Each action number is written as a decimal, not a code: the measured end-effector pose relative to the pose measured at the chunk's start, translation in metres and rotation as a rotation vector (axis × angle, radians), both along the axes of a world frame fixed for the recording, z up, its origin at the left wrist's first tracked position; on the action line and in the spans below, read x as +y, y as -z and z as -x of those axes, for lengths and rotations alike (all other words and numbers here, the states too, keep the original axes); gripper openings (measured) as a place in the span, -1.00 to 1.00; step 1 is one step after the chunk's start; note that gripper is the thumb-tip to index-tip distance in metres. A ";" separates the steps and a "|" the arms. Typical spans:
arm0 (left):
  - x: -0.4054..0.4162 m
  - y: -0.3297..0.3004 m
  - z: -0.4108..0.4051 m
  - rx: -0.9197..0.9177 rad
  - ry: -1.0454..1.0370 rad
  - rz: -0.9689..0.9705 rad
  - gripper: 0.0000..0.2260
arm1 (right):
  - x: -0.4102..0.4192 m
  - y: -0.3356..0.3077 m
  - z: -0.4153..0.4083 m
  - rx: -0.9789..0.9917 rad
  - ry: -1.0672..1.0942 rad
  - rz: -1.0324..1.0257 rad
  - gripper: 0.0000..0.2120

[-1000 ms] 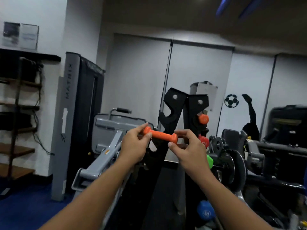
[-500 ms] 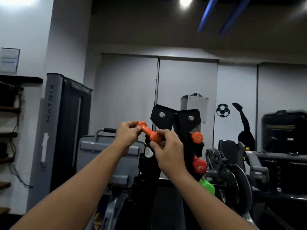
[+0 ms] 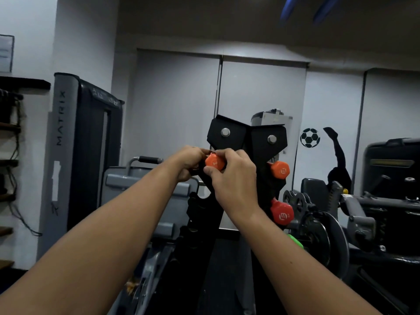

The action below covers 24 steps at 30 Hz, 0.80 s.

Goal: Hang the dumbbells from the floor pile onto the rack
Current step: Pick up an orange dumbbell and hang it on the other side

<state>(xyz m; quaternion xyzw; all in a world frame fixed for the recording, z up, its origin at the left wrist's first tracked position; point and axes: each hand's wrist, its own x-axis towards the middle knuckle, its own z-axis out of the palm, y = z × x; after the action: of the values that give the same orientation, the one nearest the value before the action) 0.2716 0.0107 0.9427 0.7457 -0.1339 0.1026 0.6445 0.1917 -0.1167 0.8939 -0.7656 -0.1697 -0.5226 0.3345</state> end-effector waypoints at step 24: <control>0.014 0.032 0.011 -0.042 0.073 0.036 -0.73 | -0.005 0.009 0.005 0.017 -0.050 0.054 -0.58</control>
<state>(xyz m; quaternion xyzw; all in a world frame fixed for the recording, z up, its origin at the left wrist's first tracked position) 0.2610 0.0244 0.9102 0.7265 -0.1724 0.0969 0.6581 0.1868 -0.1215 0.8849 -0.7745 -0.2001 -0.5026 0.3280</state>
